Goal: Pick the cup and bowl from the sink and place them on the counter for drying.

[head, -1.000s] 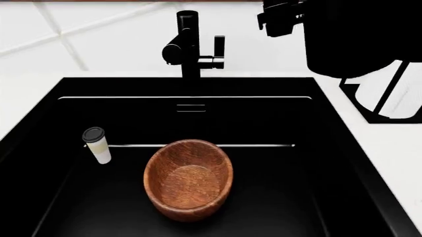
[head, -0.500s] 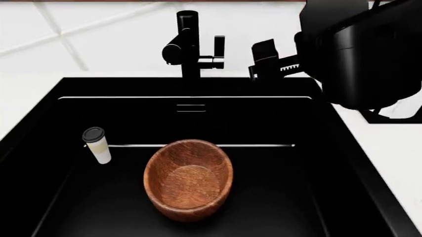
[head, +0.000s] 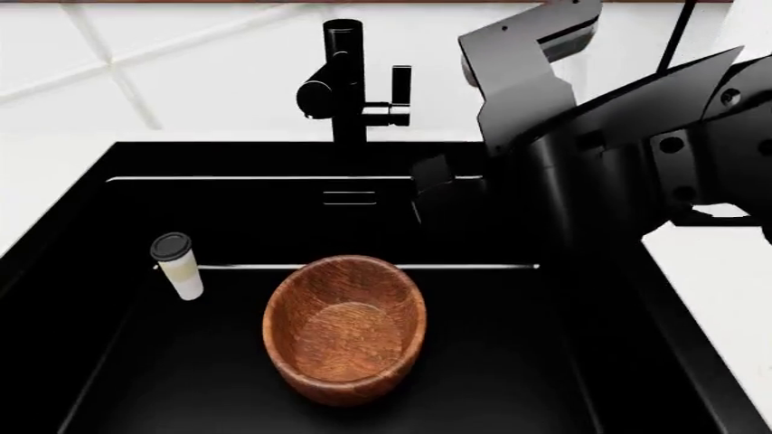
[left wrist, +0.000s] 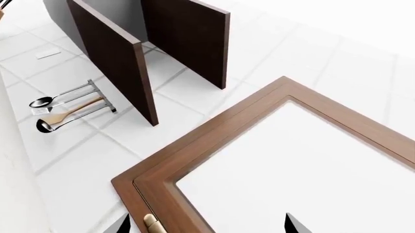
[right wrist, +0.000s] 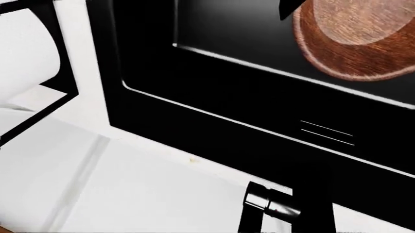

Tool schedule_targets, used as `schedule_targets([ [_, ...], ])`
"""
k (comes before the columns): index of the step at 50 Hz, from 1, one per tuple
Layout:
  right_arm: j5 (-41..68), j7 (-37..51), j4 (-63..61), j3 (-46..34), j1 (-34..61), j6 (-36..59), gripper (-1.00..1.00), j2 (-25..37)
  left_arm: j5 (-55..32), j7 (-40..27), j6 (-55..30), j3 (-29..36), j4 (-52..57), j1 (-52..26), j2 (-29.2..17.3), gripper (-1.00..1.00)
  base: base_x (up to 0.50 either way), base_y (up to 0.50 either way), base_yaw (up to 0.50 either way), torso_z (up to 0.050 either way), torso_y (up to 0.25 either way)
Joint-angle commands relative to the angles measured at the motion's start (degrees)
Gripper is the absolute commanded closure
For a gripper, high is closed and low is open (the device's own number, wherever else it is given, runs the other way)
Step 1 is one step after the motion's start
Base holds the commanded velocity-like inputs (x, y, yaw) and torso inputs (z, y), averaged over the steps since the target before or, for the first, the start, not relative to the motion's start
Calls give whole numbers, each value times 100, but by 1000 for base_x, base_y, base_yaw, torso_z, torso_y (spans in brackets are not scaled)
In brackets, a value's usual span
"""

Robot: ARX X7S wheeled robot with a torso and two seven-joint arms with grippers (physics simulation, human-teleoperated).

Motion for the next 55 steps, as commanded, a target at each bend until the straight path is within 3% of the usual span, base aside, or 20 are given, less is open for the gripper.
schedule_targets([
  [1,-163,-342,13,-115,-284,-64,-100,-224,12,-2,19,19,-9,6,-11,-100,0,0,0,0,0],
  [31,-1381,-1767,552,-282,-1334,-451,-100,-801,49,-12,65,66,-39,19,-34,-100,0,0,0,0,0],
  [55,-1906,-2333,1109,-552,-1844,-627,-100,-1024,66,-44,94,100,-41,26,-56,-100,0,0,0,0,0],
])
